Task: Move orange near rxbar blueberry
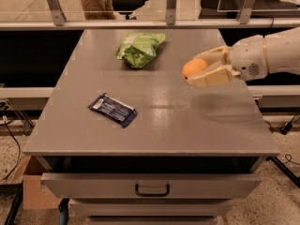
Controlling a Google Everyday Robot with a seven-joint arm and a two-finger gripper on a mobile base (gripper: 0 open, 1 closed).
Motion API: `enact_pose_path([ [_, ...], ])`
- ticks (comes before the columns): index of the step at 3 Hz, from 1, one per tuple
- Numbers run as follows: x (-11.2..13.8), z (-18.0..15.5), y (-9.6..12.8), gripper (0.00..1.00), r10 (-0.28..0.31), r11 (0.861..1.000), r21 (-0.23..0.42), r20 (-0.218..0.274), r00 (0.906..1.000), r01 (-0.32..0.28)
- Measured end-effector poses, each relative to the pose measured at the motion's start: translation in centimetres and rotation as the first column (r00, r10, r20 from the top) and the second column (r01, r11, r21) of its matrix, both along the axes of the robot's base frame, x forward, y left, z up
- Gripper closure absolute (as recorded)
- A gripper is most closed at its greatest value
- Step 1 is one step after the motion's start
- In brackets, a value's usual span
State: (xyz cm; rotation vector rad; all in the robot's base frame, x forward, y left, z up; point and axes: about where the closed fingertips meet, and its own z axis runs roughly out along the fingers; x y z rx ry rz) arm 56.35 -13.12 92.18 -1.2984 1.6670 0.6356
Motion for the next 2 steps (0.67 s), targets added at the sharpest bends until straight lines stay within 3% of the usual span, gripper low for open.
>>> enact_pose_path([
  [1,-2.07,-0.12,2.95,1.0,0.143,0.99,0.014,-0.016,0.9895,-0.143],
  [2,-2.09,-0.1,3.05,1.0,0.143,0.99,0.013,-0.018,0.9895,-0.143],
])
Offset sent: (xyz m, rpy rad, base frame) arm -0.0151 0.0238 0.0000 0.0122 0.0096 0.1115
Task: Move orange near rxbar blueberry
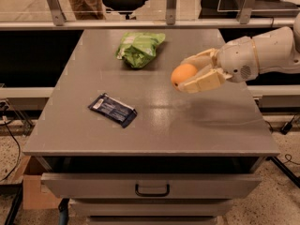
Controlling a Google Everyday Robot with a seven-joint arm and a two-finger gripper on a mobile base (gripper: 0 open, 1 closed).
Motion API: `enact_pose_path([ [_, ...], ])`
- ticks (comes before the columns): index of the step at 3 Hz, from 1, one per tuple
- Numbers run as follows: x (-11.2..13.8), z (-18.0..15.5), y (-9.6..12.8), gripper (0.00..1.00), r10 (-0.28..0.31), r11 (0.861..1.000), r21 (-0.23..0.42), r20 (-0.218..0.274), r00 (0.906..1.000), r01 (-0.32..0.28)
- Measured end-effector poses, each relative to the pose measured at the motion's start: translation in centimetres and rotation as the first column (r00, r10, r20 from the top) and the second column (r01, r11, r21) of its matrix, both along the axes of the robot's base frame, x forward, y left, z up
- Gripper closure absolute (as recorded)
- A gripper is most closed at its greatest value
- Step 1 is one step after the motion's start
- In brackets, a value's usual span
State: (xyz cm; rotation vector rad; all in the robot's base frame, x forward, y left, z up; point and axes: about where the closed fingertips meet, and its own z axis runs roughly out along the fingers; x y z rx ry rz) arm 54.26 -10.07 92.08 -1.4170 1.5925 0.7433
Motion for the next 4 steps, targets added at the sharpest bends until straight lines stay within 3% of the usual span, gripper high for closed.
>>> enact_pose_path([
  [1,-0.8,-0.7,1.1,1.0,-0.007,1.0,-0.014,-0.013,0.9999,0.007],
  [4,-2.6,-4.2,8.6,1.0,0.019,0.999,-0.034,-0.041,0.999,-0.02],
])
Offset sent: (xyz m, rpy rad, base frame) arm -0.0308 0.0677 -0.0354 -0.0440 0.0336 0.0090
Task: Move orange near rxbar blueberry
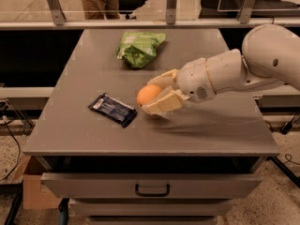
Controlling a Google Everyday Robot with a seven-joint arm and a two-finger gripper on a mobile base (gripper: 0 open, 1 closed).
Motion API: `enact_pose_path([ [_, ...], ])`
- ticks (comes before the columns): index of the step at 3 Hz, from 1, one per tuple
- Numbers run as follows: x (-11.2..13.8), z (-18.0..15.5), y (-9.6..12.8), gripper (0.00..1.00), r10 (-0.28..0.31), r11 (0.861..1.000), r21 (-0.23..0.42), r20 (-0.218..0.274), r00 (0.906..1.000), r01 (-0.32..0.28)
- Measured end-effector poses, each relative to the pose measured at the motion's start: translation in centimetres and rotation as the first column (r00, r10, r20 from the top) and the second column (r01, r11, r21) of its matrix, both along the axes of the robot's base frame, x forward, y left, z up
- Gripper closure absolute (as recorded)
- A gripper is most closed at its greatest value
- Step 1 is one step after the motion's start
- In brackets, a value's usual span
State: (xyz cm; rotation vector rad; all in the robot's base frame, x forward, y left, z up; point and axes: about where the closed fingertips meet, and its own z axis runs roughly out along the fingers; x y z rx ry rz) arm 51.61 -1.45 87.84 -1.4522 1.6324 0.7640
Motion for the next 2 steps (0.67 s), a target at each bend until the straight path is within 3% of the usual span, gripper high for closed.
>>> enact_pose_path([
  [1,0.03,-1.1,0.99,0.86,-0.005,1.0,0.004,-0.017,0.9998,0.005],
  [2,0.12,-1.84,1.58,0.62,-0.009,1.0,0.007,-0.028,0.9996,0.009],
])
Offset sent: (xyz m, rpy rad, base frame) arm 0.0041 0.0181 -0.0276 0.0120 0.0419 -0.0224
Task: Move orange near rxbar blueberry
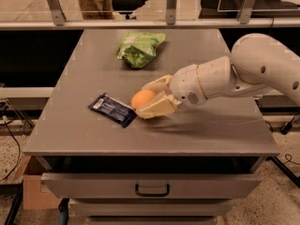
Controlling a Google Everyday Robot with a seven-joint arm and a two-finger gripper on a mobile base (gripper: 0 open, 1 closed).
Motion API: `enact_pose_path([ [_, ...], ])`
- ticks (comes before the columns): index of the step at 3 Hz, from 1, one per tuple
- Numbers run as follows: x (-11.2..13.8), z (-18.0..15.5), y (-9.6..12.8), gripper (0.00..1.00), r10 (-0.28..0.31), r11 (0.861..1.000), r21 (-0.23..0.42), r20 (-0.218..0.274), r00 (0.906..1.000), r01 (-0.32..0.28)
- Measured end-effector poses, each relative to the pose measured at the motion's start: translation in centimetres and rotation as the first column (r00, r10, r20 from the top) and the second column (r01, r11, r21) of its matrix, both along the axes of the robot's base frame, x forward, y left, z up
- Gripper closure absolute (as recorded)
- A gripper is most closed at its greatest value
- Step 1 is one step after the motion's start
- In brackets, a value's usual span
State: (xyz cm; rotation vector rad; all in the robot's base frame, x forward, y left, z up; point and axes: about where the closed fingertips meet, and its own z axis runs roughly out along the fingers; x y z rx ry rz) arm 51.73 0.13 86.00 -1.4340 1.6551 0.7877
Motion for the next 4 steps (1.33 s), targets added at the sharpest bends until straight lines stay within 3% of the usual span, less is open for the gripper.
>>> enact_pose_path([
  [2,0.0,-0.46,0.61,0.15,0.008,1.0,0.008,0.001,1.0,-0.008],
  [3,0.0,-0.42,0.76,0.0,0.011,1.0,0.014,0.004,0.9999,-0.011],
  [4,0.0,-0.39,0.81,0.0,0.014,1.0,0.018,0.007,0.9999,-0.014],
])
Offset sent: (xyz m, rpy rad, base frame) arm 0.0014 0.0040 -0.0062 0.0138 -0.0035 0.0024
